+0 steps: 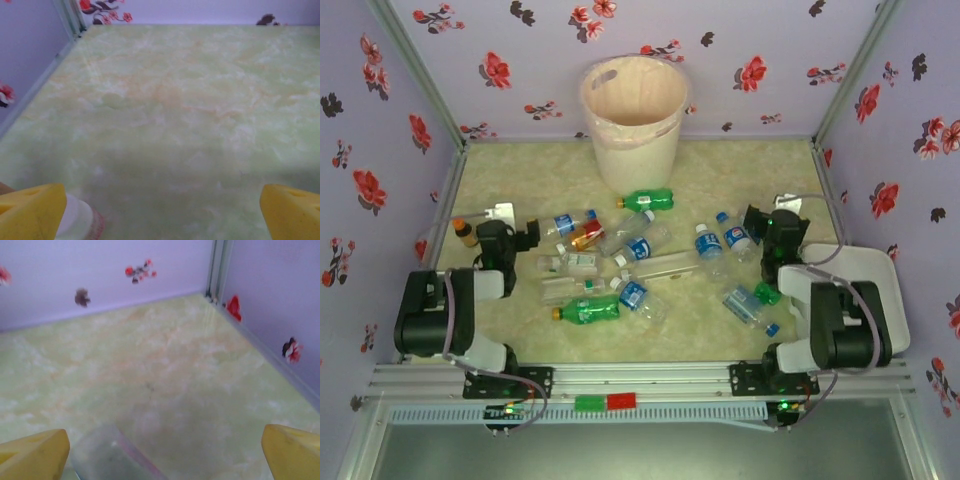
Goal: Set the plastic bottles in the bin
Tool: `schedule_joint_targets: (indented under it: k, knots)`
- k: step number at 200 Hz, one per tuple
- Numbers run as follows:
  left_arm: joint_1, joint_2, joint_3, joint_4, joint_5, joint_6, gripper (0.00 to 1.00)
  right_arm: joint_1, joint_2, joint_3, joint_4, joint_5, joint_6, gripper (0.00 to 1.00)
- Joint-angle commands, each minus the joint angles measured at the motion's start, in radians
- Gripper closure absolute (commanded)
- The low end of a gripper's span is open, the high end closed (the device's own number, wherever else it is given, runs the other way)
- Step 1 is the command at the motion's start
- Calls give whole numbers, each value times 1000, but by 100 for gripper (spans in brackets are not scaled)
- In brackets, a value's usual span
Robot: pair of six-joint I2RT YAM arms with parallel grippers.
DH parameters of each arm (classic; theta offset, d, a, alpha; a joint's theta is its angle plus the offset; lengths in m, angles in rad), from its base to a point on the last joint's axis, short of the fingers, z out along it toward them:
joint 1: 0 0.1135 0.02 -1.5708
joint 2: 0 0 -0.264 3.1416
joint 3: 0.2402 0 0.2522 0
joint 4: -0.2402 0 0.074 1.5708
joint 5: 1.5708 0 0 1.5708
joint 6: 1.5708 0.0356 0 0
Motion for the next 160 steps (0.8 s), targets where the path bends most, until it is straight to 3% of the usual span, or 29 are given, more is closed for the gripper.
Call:
schedule_joint_targets:
  k: [1,40,82,104,124,160]
  knots:
    - [1,-108,97,-204,-75,-56,1,6,-72,110,-277,27,92,1]
    - [2,-177,371,-705,-66,-245,0,6,-106,382,-892,-44,253,1]
    - [-4,-95,579,-1102,73,-450,0,7,-134,528,-1307,-171,346,1]
    - [-33,-105,572,-1151,144,-579,1,15,-154,554,-1453,-236,391,1]
    - [-114,-136,536,-1124,166,-665,1,46,-173,537,-1537,-264,448,2]
    - [-285,-173,490,-1013,167,-716,1,118,-206,484,-1634,-133,568,11]
